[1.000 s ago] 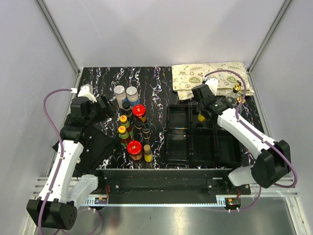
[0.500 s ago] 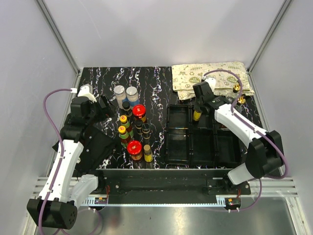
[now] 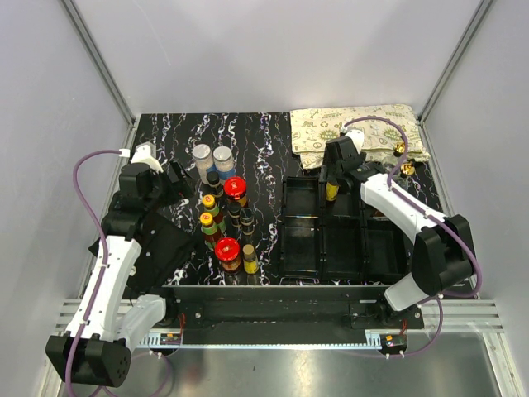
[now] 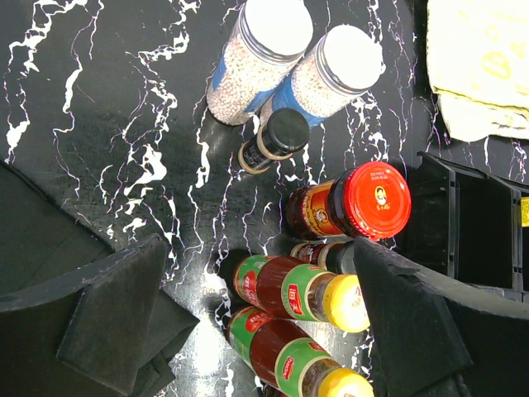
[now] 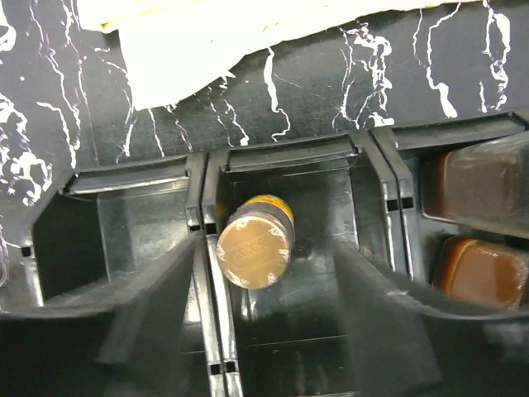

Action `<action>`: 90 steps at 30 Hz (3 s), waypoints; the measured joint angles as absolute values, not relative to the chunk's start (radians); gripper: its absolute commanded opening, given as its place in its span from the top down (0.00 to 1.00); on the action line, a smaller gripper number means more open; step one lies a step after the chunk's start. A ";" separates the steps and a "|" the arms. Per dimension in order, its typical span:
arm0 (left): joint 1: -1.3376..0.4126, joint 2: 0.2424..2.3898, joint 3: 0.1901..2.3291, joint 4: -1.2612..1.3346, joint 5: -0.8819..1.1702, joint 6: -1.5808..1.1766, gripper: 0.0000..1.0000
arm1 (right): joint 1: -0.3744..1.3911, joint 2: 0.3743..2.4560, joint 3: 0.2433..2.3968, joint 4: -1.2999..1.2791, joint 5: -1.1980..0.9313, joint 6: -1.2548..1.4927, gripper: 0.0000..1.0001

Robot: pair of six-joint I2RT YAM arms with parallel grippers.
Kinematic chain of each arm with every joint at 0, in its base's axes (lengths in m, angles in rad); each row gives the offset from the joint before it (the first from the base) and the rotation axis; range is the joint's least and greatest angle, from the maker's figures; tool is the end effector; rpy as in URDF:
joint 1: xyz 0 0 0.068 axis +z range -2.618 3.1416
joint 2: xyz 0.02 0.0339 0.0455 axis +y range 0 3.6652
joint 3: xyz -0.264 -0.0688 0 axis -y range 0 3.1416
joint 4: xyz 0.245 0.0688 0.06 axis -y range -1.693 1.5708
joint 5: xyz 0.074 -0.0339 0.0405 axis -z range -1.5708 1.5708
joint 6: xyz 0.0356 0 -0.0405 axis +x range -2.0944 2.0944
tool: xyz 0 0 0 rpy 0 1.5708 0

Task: Organize the condiment bottles
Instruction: Place the bottle in the storage box, then pick up the bottle from the center of the board.

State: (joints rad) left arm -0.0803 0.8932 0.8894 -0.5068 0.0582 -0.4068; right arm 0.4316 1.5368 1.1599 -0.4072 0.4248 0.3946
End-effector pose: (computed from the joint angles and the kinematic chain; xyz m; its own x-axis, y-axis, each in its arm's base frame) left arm 0.1945 -0.0177 0.3247 -0.4991 -0.3561 -0.7900 -0.0727 0.9257 -0.3713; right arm 0.3116 0.1273 0.2678 -0.6368 0.0924 -0.7655 0.1394 0.9902 0.0035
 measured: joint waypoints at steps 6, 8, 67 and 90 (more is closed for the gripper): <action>-0.079 0.893 0.889 -0.507 0.059 -0.406 0.01 | 0.431 1.535 1.159 -0.408 0.424 0.390 0.01; -0.079 0.893 0.889 -0.507 0.059 -0.407 0.01 | 0.431 1.527 1.159 -0.409 0.419 0.389 0.01; -0.059 0.892 0.889 -0.507 0.083 -0.407 0.01 | 1.133 1.576 1.311 -0.569 -0.124 0.071 0.18; -0.056 0.892 0.889 -0.507 0.091 -0.407 0.01 | 1.147 1.615 1.320 -0.580 -0.083 0.078 0.91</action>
